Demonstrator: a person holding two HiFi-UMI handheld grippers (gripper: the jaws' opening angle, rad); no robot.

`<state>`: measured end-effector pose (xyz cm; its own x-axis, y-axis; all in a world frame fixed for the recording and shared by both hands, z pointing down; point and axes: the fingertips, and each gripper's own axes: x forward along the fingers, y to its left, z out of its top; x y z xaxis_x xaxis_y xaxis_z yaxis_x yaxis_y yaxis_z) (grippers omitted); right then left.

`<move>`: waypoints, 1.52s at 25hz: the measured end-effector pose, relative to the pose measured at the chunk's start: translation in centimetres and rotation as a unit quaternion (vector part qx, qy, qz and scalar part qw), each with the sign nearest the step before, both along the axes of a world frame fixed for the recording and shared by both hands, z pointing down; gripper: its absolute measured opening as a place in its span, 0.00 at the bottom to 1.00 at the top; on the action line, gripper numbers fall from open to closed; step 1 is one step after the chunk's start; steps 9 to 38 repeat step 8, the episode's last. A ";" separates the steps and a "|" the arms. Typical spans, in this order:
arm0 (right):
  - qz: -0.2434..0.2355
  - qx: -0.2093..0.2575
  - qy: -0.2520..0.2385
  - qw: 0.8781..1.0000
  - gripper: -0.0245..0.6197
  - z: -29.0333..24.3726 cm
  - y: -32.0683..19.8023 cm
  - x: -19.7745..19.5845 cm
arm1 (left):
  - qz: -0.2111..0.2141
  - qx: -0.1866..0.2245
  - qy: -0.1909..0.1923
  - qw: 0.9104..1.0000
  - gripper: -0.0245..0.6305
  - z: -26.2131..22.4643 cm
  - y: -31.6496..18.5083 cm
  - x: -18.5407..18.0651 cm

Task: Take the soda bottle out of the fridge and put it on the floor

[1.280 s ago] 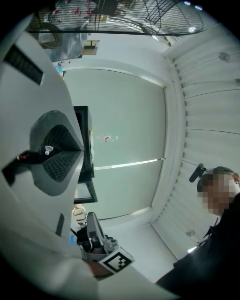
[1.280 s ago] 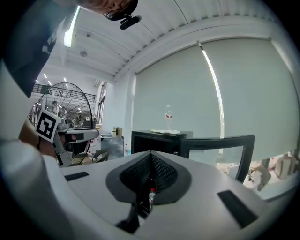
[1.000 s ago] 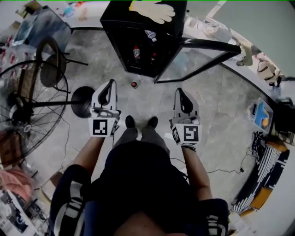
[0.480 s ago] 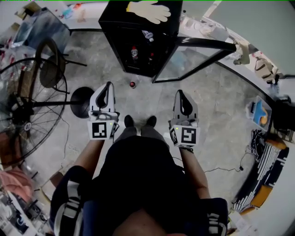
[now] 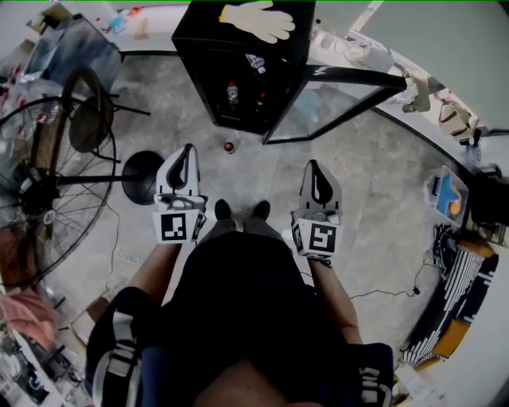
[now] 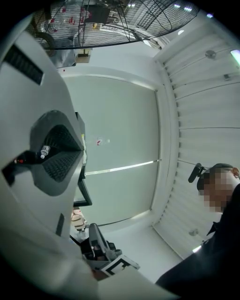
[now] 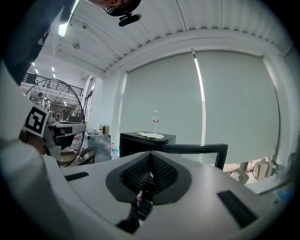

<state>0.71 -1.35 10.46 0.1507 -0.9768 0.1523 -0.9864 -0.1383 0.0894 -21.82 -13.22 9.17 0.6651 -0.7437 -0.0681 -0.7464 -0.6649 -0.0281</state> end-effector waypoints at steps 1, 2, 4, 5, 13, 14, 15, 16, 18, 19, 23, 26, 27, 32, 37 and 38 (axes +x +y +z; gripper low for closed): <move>0.000 -0.001 -0.001 1.000 0.07 0.0 0.0 0.0 | 0.001 0.000 0.001 1.000 0.07 0.0 0.0 0.0; 0.000 -0.001 -0.002 1.000 0.07 0.0 0.0 -0.1 | 0.001 0.001 0.001 1.000 0.07 0.0 0.0 0.0; 0.002 -0.002 -0.005 1.000 0.07 -0.1 0.2 0.0 | 0.002 0.000 0.001 1.000 0.07 0.0 0.2 0.0; 0.002 -0.003 -0.005 1.000 0.07 -0.1 0.2 0.1 | 0.003 0.000 0.001 1.000 0.07 0.0 0.3 0.0; 0.002 -0.009 -0.003 1.000 0.07 -0.1 0.2 0.3 | 0.005 0.002 0.002 1.000 0.07 -0.1 0.1 0.2; 0.002 -0.009 -0.003 1.000 0.07 -0.1 0.2 0.3 | 0.005 0.002 0.002 1.000 0.07 -0.1 0.1 0.2; 0.002 -0.009 -0.003 1.000 0.07 -0.1 0.2 0.3 | 0.005 0.002 0.002 1.000 0.07 -0.1 0.1 0.2; 0.002 -0.009 -0.003 1.000 0.07 -0.1 0.2 0.3 | 0.005 0.002 0.002 1.000 0.07 -0.1 0.1 0.2; 0.002 -0.009 -0.003 1.000 0.07 -0.1 0.2 0.3 | 0.005 0.002 0.002 1.000 0.07 -0.1 0.1 0.2; 0.002 -0.009 -0.003 1.000 0.07 -0.1 0.2 0.3 | 0.005 0.002 0.002 1.000 0.07 -0.1 0.1 0.2; 0.002 -0.009 -0.003 1.000 0.07 -0.1 0.2 0.3 | 0.005 0.002 0.002 1.000 0.07 -0.1 0.1 0.2; 0.002 -0.009 -0.003 1.000 0.07 -0.1 0.2 0.3 | 0.005 0.002 0.002 1.000 0.07 -0.1 0.1 0.2; 0.002 -0.009 -0.003 1.000 0.07 -0.1 0.2 0.3 | 0.005 0.002 0.002 1.000 0.07 -0.1 0.1 0.2; 0.002 -0.009 -0.003 1.000 0.07 -0.1 0.2 0.3 | 0.005 0.002 0.002 1.000 0.07 -0.1 0.1 0.2; 0.002 -0.009 -0.003 1.000 0.07 -0.1 0.2 0.3 | 0.005 0.002 0.002 1.000 0.07 -0.1 0.1 0.2; 0.002 -0.009 -0.003 1.000 0.07 -0.1 0.2 0.3 | 0.005 0.002 0.002 1.000 0.07 -0.1 0.1 0.2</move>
